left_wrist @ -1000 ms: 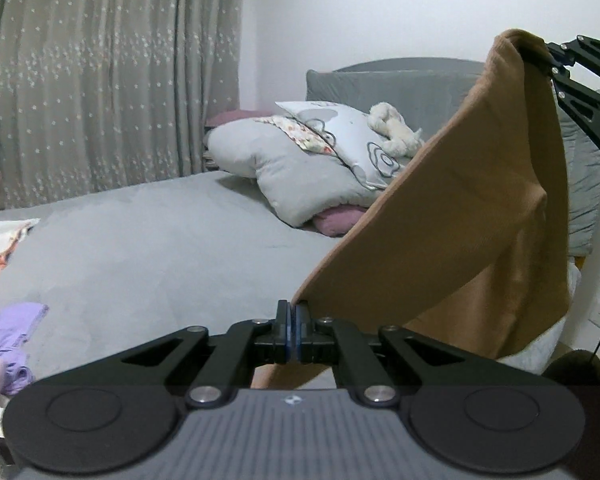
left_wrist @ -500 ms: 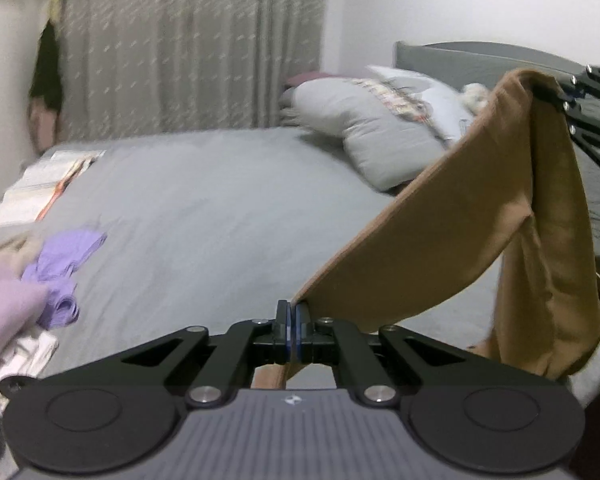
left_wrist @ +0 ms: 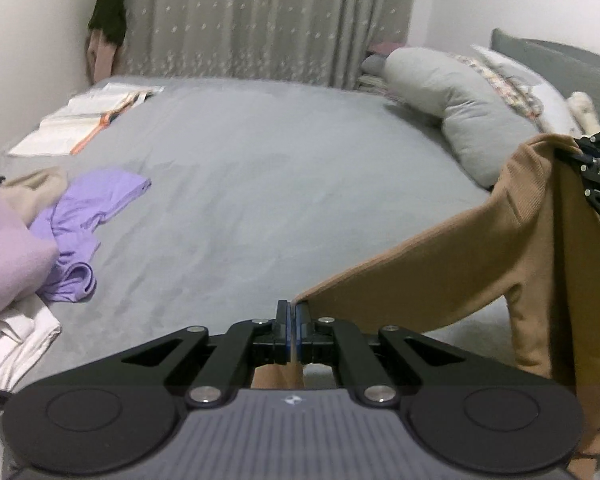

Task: Fold clothes
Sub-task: 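Lift the garment with both tools, holding it up to shake it out, then lower the garment onto the bed and open both tools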

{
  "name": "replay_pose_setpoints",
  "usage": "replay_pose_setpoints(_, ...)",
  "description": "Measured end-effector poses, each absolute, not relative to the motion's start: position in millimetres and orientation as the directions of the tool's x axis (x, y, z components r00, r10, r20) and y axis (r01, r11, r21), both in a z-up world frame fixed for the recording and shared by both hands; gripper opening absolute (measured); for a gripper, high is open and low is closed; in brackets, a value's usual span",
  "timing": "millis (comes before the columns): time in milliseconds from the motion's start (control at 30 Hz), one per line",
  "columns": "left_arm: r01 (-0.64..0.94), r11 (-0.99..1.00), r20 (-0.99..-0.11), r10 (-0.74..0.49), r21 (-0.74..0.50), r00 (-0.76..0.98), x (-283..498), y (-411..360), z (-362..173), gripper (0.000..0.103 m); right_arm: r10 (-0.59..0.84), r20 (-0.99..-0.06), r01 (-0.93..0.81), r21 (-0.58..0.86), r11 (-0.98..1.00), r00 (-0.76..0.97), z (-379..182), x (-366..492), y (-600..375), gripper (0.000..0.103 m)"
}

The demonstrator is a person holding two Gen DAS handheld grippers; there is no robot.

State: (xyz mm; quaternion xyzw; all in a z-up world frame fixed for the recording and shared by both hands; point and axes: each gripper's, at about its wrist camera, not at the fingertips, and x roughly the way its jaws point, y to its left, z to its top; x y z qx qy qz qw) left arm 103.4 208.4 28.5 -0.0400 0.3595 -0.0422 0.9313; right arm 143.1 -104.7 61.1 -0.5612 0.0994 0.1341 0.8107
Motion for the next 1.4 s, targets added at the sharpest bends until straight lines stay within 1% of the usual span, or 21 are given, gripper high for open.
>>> replay_pose_setpoints(133, 0.027, 0.994, -0.693, -0.093, -0.105, 0.715, 127, 213, 10, 0.0, 0.087, -0.352, -0.36, -0.873, 0.328, 0.932, 40, 181, -91, 0.012)
replay_pose_setpoints(300, -0.019, 0.994, -0.726, -0.066, -0.108, 0.684, 157, 222, -17, 0.0, 0.058, -0.419, -0.415, -0.854, 0.314, 0.906, -6, 228, -71, 0.012)
replay_pose_setpoints(467, -0.027, 0.996, -0.757, -0.047, -0.085, 0.651, 182, 222, -38, 0.001, 0.036, -0.48, -0.467, -0.83, 0.306, 0.876, -50, 260, -57, 0.012)
replay_pose_setpoints(733, -0.031, 0.998, -0.778, -0.02, -0.051, 0.628, 196, 221, -57, 0.002, 0.024, -0.54, -0.517, -0.791, 0.326, 0.842, -97, 262, -53, 0.014)
replay_pose_setpoints(767, -0.03, 0.998, -0.779, -0.017, -0.047, 0.627, 197, 220, -59, 0.004, 0.021, -0.544, -0.52, -0.788, 0.329, 0.839, -101, 259, -54, 0.014)
replay_pose_setpoints(833, -0.023, 0.999, -0.785, -0.005, -0.025, 0.619, 198, 218, -58, 0.009, 0.017, -0.549, -0.521, -0.782, 0.343, 0.835, -105, 257, -53, 0.019)
replay_pose_setpoints(867, -0.019, 1.0, -0.788, 0.001, -0.014, 0.615, 198, 217, -57, 0.018, 0.016, -0.552, -0.522, -0.778, 0.35, 0.834, -107, 256, -52, 0.021)
replay_pose_setpoints(900, -0.02, 1.0, -0.793, 0.001, -0.014, 0.609, 198, 216, -55, 0.034, 0.015, -0.555, -0.522, -0.773, 0.36, 0.832, -109, 255, -52, 0.022)
replay_pose_setpoints(933, -0.021, 1.0, -0.798, 0.002, -0.013, 0.603, 197, 214, -53, 0.044, 0.018, -0.563, -0.526, -0.76, 0.382, 0.826, -106, 254, -53, 0.028)
replay_pose_setpoints(967, -0.021, 1.0, -0.802, 0.002, -0.013, 0.597, 196, 213, -51, 0.057, 0.029, -0.58, -0.539, -0.736, 0.411, 0.814, -100, 253, -55, 0.038)
replay_pose_setpoints(1000, -0.014, 1.0, -0.8, 0.002, -0.008, 0.601, 194, 211, -47, 0.059, 0.041, -0.597, -0.551, -0.709, 0.441, 0.801, -95, 253, -58, 0.044)
replay_pose_setpoints(1033, -0.006, 1.0, -0.797, 0.005, 0.002, 0.605, 193, 209, -44, 0.06, 0.056, -0.616, -0.563, -0.674, 0.479, 0.786, -86, 252, -62, 0.053)
replay_pose_setpoints(1067, -0.004, 1.0, -0.796, 0.012, 0.012, 0.605, 192, 206, -40, 0.062, 0.073, -0.636, -0.574, -0.634, 0.518, 0.768, -77, 251, -66, 0.055)
replay_pose_setpoints(1100, -0.001, 1.0, -0.796, 0.018, 0.022, 0.605, 190, 203, -37, 0.066, 0.096, -0.66, -0.588, -0.582, 0.561, 0.745, -65, 250, -71, 0.055)
replay_pose_setpoints(1200, 0.026, 1.0, -0.79, -0.004, 0.014, 0.613, 183, 192, -24, 0.069, 0.171, -0.714, -0.623, -0.437, 0.649, 0.679, -31, 239, -90, 0.057)
replay_pose_setpoints(1300, 0.073, 0.997, -0.783, -0.048, -0.004, 0.62, 172, 176, -9, 0.07, 0.222, -0.719, -0.64, -0.38, 0.667, 0.658, -5, 215, -110, 0.057)
replay_pose_setpoints(1400, 0.122, 0.992, -0.779, -0.092, -0.02, 0.621, 163, 156, 3, 0.072, 0.236, -0.712, -0.637, -0.366, 0.678, 0.661, 15, 192, -136, 0.057)
